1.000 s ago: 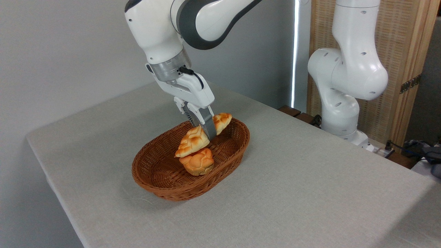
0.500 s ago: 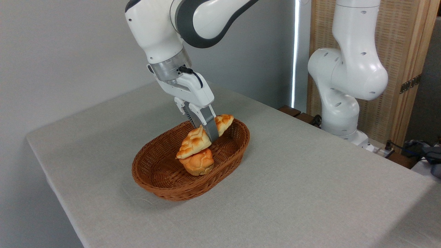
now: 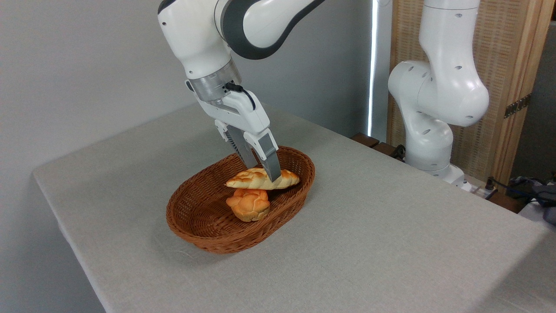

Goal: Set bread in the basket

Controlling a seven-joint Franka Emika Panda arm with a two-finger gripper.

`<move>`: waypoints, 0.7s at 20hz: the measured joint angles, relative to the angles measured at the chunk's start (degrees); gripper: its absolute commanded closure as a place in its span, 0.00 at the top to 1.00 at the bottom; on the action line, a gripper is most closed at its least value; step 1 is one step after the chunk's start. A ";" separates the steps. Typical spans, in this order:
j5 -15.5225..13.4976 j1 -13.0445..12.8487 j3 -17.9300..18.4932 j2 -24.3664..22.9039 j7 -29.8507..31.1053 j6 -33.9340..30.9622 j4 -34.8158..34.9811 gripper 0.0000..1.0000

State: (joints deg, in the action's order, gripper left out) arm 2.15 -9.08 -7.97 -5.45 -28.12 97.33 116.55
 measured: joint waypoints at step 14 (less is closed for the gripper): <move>0.42 0.81 3.29 -2.00 0.02 0.12 -10.26 1.00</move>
State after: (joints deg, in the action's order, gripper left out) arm 2.57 -8.26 -4.68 -7.45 -28.11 97.45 106.29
